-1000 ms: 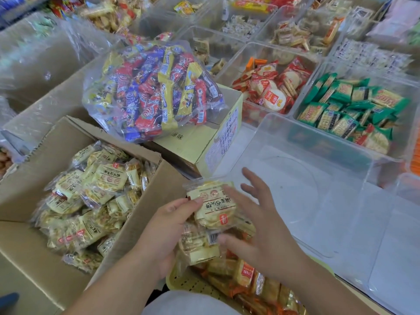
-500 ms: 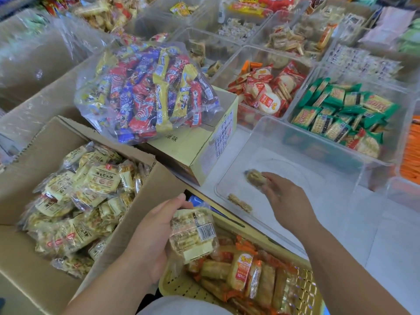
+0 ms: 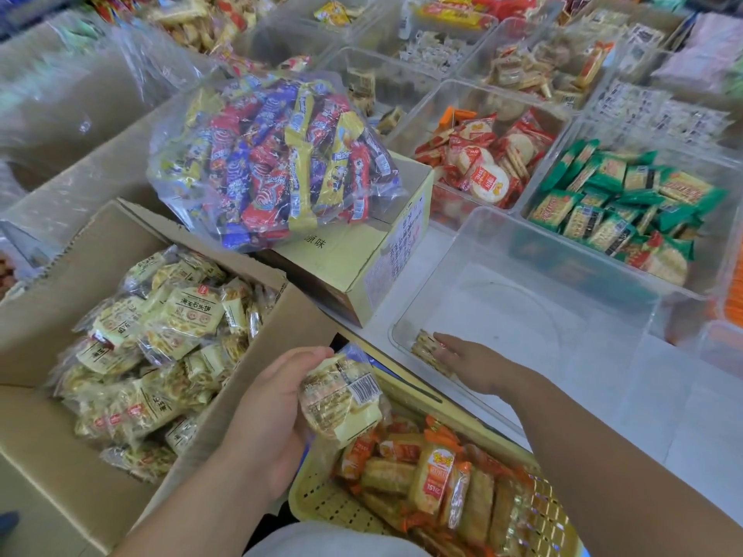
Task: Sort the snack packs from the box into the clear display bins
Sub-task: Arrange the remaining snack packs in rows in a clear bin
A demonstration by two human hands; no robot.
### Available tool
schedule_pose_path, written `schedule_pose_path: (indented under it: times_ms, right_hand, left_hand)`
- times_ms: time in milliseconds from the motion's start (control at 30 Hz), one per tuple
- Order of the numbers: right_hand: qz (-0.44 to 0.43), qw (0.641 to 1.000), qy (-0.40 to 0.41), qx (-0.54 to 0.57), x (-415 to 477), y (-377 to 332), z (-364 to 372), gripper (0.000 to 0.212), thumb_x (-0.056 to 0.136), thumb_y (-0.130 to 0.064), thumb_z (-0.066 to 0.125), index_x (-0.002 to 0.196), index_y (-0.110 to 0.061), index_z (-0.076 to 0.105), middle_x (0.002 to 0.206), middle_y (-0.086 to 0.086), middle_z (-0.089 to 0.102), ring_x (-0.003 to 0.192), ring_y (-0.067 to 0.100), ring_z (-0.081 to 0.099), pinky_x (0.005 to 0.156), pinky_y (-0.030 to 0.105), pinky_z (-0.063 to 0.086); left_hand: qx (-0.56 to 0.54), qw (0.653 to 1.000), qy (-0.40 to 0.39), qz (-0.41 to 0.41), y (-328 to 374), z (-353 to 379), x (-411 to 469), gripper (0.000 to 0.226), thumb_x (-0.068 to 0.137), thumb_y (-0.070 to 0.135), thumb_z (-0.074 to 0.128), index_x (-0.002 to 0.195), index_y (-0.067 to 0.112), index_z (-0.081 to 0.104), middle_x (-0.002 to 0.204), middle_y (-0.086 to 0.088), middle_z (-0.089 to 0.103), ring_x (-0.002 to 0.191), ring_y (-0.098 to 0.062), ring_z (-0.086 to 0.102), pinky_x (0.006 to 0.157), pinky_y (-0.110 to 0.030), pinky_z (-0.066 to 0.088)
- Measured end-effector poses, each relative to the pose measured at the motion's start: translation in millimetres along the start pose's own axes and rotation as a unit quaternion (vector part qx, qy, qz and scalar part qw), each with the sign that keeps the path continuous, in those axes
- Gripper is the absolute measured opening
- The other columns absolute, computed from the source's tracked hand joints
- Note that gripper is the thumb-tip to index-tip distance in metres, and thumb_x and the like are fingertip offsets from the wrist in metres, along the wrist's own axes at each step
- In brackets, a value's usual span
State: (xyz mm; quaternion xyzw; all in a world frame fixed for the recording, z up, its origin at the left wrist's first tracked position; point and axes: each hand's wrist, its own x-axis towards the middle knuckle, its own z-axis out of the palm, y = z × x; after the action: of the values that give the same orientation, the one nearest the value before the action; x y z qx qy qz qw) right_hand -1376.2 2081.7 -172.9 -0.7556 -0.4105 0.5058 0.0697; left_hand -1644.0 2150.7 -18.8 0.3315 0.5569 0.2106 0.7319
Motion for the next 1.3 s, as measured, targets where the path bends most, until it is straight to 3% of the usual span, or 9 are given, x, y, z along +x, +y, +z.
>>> schedule_pose_path:
  times_ms: [233,367,467,567,733,933,1067,1200,1300]
  right_hand:
    - [-0.012,0.999,0.012,-0.051,-20,-11,-12,0.069,0.103,-0.060,0.028,0.162,-0.033,0.003,0.170,0.004,0.009,0.156,0.023,0.009,0.125,0.043,0.011]
    - [-0.162,0.985,0.066,0.002,-64,-40,-22,0.087,0.089,-0.065,0.059,0.157,-0.052,0.005,0.168,-0.015,0.005,0.154,0.008,0.007,0.124,0.040,0.018]
    - [-0.311,0.943,0.075,0.092,-103,-66,-13,0.086,0.079,-0.057,0.077,0.148,-0.062,0.025,0.162,-0.033,0.013,0.150,-0.004,0.012,0.118,0.033,0.024]
    - [-0.364,0.899,0.158,0.184,-120,-81,3,0.047,0.086,-0.033,0.080,0.130,-0.038,0.065,0.148,-0.023,0.048,0.142,0.005,0.040,0.112,0.029,0.037]
    - [-0.253,0.846,0.188,0.430,-126,-86,14,0.027,0.089,-0.044,0.069,0.087,-0.017,0.074,0.093,0.004,0.077,0.086,0.021,0.073,0.080,0.035,0.059]
    - [-0.172,0.809,0.145,0.542,-131,-82,21,0.036,0.082,-0.051,0.065,0.088,-0.017,0.077,0.074,0.020,0.073,0.064,0.026,0.072,0.060,0.028,0.058]
    - [-0.158,0.808,0.113,0.556,-130,-73,22,0.050,0.079,-0.053,0.079,0.093,-0.005,0.074,0.078,0.029,0.071,0.062,0.029,0.069,0.055,0.028,0.055]
    - [-0.190,0.826,0.175,0.501,-130,-55,25,0.053,0.088,-0.046,0.066,0.138,-0.038,0.051,0.124,-0.004,0.068,0.106,0.014,0.069,0.081,0.025,0.057]
    - [-0.323,0.879,0.320,0.141,-132,-37,24,0.075,0.094,-0.015,0.066,0.153,-0.043,0.028,0.163,-0.012,0.024,0.150,0.013,0.028,0.114,0.025,0.034]
  left_hand:
    - [-0.092,0.995,0.000,-0.032,-1,1,3,0.028,0.093,0.005,0.052,0.107,0.010,0.076,0.110,-0.021,0.076,0.096,-0.036,0.074,0.074,-0.048,0.063]
    - [-0.183,0.981,-0.032,-0.059,8,7,4,0.049,0.078,0.004,0.056,0.125,-0.002,0.063,0.121,-0.028,0.071,0.113,-0.045,0.069,0.081,-0.057,0.062]
    - [-0.188,0.977,-0.065,-0.071,11,14,0,0.052,0.078,0.009,0.059,0.128,-0.005,0.060,0.120,-0.030,0.070,0.108,-0.044,0.071,0.073,-0.052,0.065]
    - [-0.125,0.985,-0.087,-0.082,11,19,-2,0.052,0.084,0.028,0.064,0.126,-0.003,0.063,0.117,-0.029,0.072,0.098,-0.042,0.075,0.058,-0.042,0.064]
    - [0.093,0.989,-0.104,-0.058,6,18,0,0.078,0.076,0.082,0.053,0.123,0.023,0.074,0.120,-0.009,0.076,0.108,-0.026,0.072,0.076,-0.042,0.057]
    - [0.074,0.990,-0.118,0.001,-3,26,3,0.025,0.084,0.037,0.073,0.103,0.022,0.078,0.111,-0.016,0.077,0.094,-0.027,0.076,0.071,-0.034,0.059]
    - [0.032,0.993,-0.111,0.007,-4,35,8,0.035,0.081,0.031,0.072,0.110,0.012,0.069,0.105,-0.021,0.076,0.078,-0.025,0.074,0.064,-0.035,0.061]
    - [0.031,0.995,-0.091,0.001,-1,46,20,0.031,0.090,0.023,0.066,0.113,0.003,0.067,0.096,-0.020,0.075,0.069,-0.024,0.070,0.058,-0.035,0.061]
    - [0.064,0.995,-0.072,-0.020,3,55,32,0.025,0.097,0.017,0.063,0.113,-0.001,0.068,0.089,-0.021,0.071,0.061,-0.023,0.064,0.049,-0.030,0.057]
